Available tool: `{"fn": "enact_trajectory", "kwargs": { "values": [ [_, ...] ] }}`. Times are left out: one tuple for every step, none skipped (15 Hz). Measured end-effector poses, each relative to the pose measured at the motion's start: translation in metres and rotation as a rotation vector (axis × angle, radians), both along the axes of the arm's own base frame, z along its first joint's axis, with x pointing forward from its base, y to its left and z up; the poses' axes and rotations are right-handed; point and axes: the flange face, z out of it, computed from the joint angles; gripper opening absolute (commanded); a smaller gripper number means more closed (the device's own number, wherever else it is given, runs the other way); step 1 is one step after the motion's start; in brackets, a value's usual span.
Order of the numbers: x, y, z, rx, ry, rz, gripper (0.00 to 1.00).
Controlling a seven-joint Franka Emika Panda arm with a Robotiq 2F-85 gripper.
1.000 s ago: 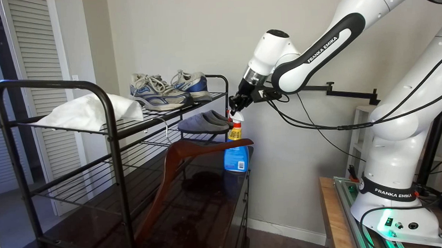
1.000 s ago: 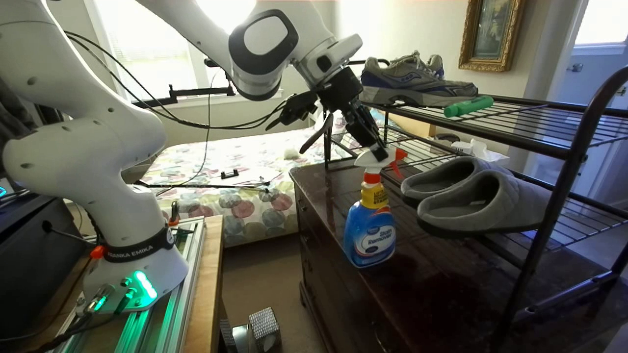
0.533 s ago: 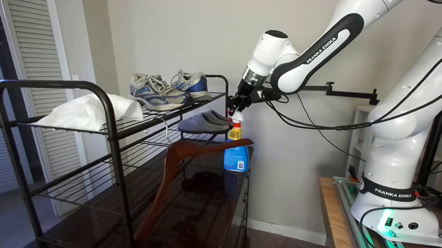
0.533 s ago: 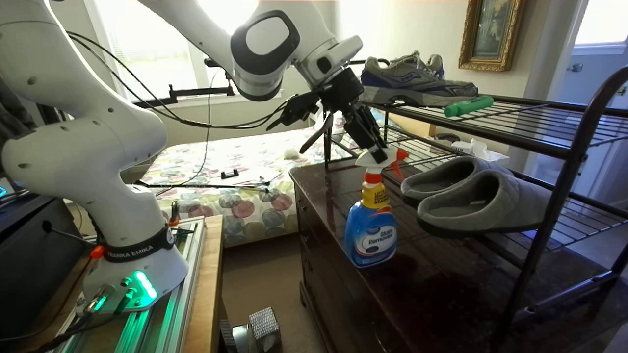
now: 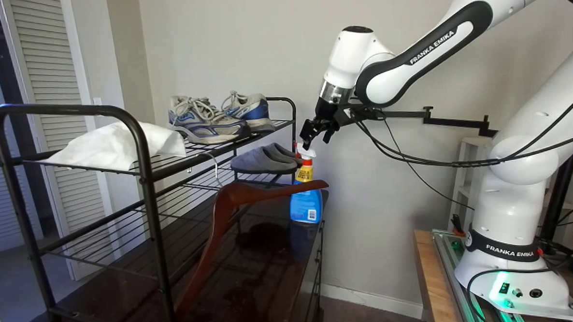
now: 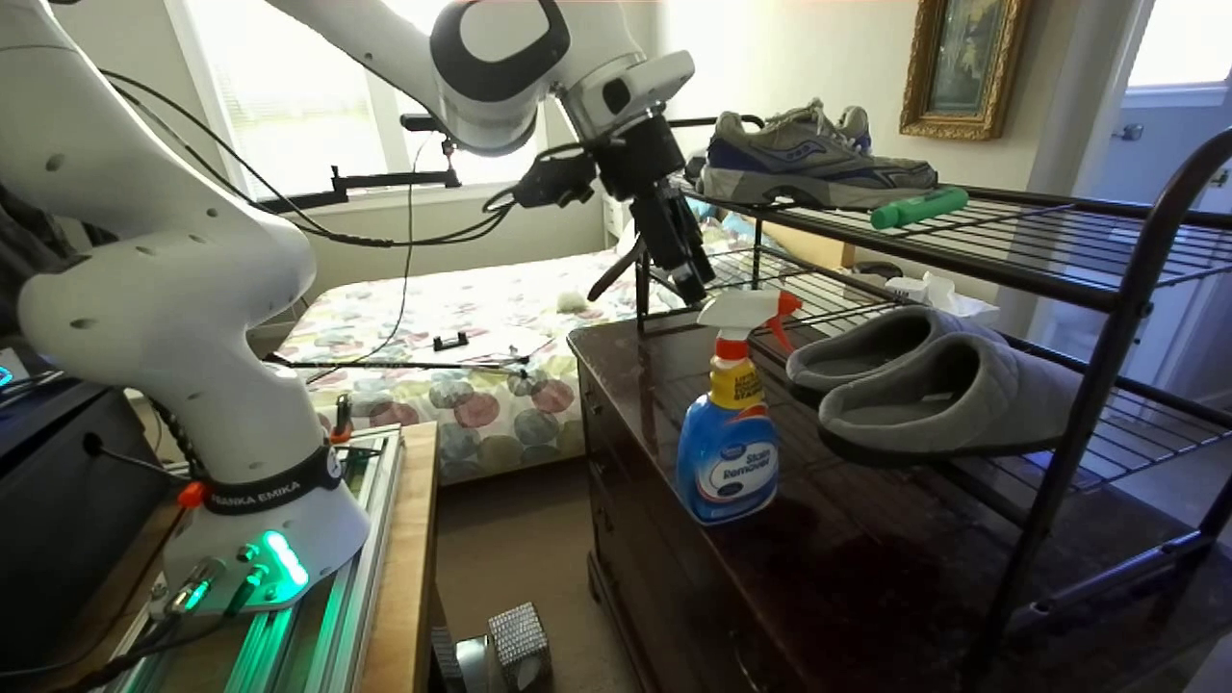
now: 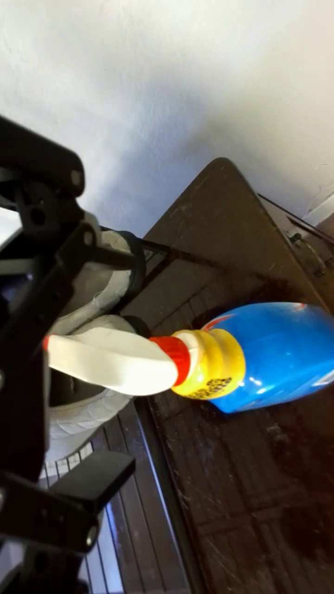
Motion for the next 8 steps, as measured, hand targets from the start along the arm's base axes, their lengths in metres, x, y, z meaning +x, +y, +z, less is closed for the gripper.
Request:
{"fn": "enact_trajectory", "kwargs": {
  "values": [
    [-0.006, 0.004, 0.005, 0.011, 0.039, 0.044, 1.0],
    [-0.011, 0.009, 0.01, 0.026, 0.071, 0.096, 1.0],
    [-0.016, 0.013, 0.015, 0.041, 0.091, 0.151, 1.0],
    [-0.019, 0.017, 0.021, 0.051, 0.099, 0.207, 1.0],
    [-0.023, 0.021, 0.027, 0.056, 0.103, 0.265, 1.0],
    [-0.026, 0.024, 0.032, 0.057, 0.101, 0.321, 1.0],
    [-0.03, 0.028, 0.035, 0.058, 0.098, 0.377, 1.0],
    [-0.033, 0.032, 0.037, 0.066, 0.095, 0.43, 1.0]
  ]
}}
